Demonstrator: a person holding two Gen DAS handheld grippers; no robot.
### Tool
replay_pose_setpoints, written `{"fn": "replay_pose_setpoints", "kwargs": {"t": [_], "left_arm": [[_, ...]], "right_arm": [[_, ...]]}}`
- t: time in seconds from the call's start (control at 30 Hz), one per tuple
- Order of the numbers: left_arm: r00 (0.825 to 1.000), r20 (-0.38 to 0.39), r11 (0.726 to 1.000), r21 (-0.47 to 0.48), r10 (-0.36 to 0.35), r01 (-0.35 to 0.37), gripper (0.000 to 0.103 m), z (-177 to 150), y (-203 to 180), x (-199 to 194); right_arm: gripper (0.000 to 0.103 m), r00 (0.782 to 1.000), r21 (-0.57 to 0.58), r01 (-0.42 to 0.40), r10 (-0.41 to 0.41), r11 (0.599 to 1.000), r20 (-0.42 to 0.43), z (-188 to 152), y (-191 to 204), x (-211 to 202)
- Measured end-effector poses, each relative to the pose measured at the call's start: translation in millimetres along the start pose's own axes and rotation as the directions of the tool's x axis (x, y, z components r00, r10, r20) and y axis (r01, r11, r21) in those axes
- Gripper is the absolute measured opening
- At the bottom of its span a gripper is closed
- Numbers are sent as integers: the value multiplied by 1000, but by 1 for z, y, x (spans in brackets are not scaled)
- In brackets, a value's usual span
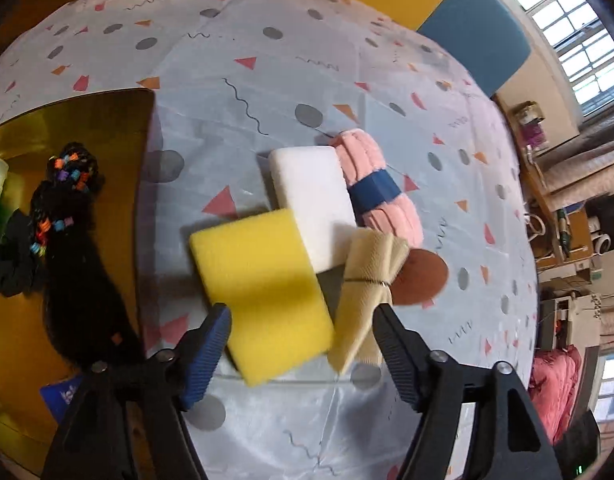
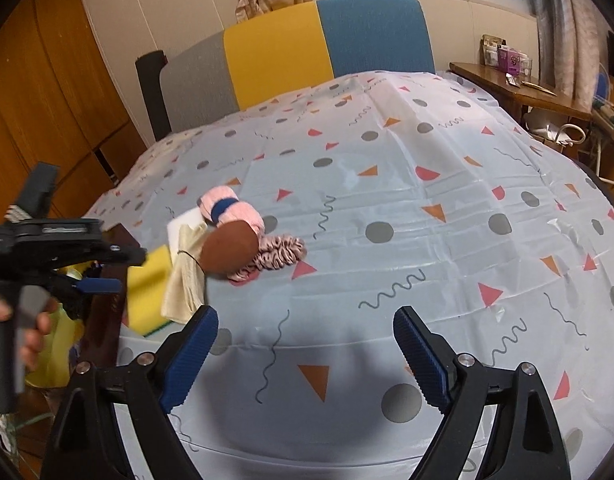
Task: Organize soft objects
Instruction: 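Grasp the yellow sponge with the left tool while the right tool moves toward the brown pad, then lift the yellow sponge with the left tool while the right tool grasps the brown pad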
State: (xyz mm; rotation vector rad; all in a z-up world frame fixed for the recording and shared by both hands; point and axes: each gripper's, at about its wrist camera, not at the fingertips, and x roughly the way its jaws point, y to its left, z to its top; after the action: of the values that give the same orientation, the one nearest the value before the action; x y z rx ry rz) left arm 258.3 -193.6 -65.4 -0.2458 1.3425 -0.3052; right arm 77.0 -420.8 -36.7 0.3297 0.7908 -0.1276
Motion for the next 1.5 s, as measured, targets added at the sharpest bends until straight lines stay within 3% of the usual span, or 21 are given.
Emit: {"fn": "replay_pose_setpoints", "kwargs": {"t": [0.2, 0.47, 0.53, 0.6, 0.73, 0.97, 1.17, 1.3, 1.5], "left_arm": [[992, -30, 993, 1, 119, -119, 83, 7, -2, 18], [978, -19, 978, 24, 206, -206, 84, 14, -6, 33], [974, -19, 973, 48, 225, -224, 82, 14, -10, 35], [967, -3, 964, 84, 255, -254, 73, 12, -14, 38], [970, 49, 959, 145, 240, -244, 65, 3, -13, 32], [991, 52, 948, 288, 122, -132, 64, -50, -16, 4], [999, 23, 893, 448, 37, -44, 64, -119, -27, -18], [999, -16, 882, 470, 40, -28, 65, -147, -23, -8], [998, 7, 897, 438, 68, -64, 82, -150, -17, 3]], "right_arm": [[92, 1000, 13, -17, 17, 1000, 10, 3, -1, -6], [92, 999, 20, -30, 30, 999, 20, 4, 0, -11], [92, 999, 21, -32, 32, 999, 18, 4, 0, -10], [92, 999, 22, -31, 30, 999, 18, 4, 0, -11], [92, 999, 21, -29, 29, 999, 30, 5, 0, -13], [92, 999, 34, -15, 14, 999, 42, 5, -4, -17], [92, 1000, 31, -6, 5, 1000, 26, 3, -4, -13], [92, 1000, 25, 8, -8, 1000, 10, -1, -4, -8], [92, 1000, 39, 29, -29, 999, -10, -3, -9, -2]]}}
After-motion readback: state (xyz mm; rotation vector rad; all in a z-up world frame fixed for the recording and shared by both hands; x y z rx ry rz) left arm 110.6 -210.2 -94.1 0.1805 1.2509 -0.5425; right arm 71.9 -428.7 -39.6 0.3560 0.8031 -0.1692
